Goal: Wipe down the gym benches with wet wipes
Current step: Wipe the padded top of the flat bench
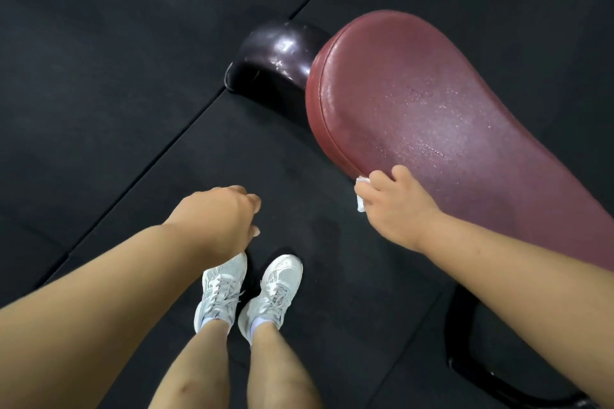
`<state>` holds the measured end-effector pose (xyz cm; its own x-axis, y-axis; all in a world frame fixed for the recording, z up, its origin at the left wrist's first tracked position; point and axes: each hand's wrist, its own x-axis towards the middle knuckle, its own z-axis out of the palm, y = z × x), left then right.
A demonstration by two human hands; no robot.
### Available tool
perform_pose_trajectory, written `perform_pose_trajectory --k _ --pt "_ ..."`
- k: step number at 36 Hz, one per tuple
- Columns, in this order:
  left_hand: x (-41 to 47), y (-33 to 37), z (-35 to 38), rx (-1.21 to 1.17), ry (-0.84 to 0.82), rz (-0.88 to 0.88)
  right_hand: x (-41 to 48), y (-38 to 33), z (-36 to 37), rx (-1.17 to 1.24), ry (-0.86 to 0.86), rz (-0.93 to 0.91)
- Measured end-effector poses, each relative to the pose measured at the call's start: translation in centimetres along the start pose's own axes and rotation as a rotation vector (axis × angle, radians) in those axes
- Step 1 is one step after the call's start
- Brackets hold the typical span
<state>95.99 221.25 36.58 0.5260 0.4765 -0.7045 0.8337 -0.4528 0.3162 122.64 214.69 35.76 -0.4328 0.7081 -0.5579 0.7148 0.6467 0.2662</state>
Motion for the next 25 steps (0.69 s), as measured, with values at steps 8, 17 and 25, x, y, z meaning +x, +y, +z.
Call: perform_pose_trajectory --k 8,17,25 --pt "1.9 2.7 -0.1 -0.092 0.177 0.12 -2.3 -2.3 1.5 0.144 0.321 0.441" --pt "5.7 7.4 1.9 0.023 0.776 0.523 -7.7 -4.7 6.3 0.309 0.421 0.803" --pt "7.4 11.0 3.2 0.359 0.906 0.481 -11.2 -6.3 9.9 0.346 0.557 0.931"
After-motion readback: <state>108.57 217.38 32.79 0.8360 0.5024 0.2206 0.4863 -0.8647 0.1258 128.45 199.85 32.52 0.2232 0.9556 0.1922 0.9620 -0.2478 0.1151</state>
